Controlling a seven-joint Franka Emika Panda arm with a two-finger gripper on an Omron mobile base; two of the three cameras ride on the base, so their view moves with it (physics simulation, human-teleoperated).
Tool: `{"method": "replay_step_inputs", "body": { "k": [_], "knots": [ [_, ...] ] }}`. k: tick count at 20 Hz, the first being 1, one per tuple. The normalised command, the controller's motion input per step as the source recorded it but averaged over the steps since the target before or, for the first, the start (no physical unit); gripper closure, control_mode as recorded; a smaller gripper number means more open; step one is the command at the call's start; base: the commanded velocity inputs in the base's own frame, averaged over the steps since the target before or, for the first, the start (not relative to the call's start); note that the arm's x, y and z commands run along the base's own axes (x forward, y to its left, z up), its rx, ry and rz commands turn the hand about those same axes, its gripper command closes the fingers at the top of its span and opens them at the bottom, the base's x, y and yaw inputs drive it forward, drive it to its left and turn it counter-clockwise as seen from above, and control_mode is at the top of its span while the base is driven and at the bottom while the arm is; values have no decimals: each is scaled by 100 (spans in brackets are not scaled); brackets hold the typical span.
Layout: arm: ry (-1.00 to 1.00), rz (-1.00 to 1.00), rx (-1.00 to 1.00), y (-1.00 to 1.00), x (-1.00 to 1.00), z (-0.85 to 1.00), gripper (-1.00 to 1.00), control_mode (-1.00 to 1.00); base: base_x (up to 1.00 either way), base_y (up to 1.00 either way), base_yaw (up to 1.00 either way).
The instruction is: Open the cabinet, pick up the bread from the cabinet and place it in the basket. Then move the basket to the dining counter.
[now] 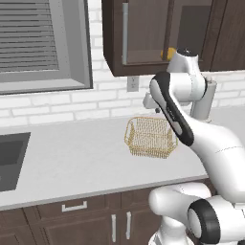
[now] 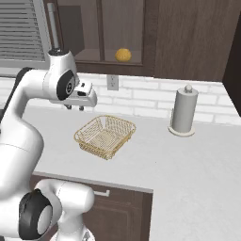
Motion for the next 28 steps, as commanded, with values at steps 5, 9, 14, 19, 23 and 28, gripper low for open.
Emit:
{"method": "replay_step_inputs", "body": {
  "k": [5, 9, 14, 19, 23, 28],
  "knots": [
    [-24, 5, 0, 22, -85, -3, -100, -100, 0, 0, 0],
    [-52, 2, -7, 47, -76, 49, -100, -100, 0, 0, 0],
    [-46, 0, -7, 30, -25, 98, -100, -100, 0, 0, 0],
    [-26, -1, -1, 22, -1, 100, -100, -100, 0, 0, 0],
    [-17, -1, 1, 23, 2, 85, -100, -100, 0, 0, 0],
    [0, 0, 7, 20, 24, 48, -100, -100, 0, 0, 0]
  ]
}}
